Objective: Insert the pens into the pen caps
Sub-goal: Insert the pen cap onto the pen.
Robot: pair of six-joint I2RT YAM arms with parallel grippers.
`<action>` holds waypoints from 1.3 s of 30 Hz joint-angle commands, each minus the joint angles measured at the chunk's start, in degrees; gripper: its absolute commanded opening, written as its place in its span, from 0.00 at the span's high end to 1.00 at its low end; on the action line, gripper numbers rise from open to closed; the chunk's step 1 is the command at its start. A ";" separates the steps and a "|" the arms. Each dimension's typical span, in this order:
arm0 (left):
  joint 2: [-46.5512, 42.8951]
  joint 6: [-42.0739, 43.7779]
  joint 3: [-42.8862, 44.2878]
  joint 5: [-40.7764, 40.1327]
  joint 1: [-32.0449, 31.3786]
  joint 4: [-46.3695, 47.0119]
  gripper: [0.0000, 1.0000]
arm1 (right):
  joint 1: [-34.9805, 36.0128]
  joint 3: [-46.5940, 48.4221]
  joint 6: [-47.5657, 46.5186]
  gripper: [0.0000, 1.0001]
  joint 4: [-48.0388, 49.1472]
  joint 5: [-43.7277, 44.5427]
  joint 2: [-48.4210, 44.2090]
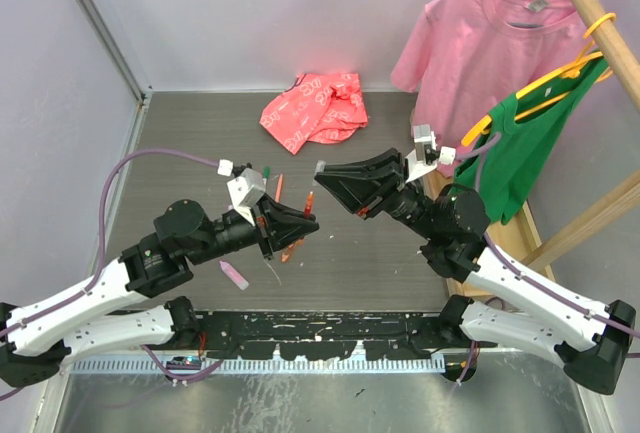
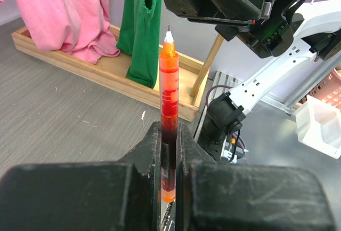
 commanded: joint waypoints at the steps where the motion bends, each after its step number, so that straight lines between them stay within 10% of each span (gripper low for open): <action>1: 0.13 -0.09 0.37 1.06 -0.23 3.84 1.00 | 0.35 2.96 -1.11 1.00 1.21 0.55 0.03; 39: -0.46 0.72 -0.27 -1.50 -0.18 4.56 1.00 | 1.32 1.46 -0.74 1.00 -0.73 -2.34 0.74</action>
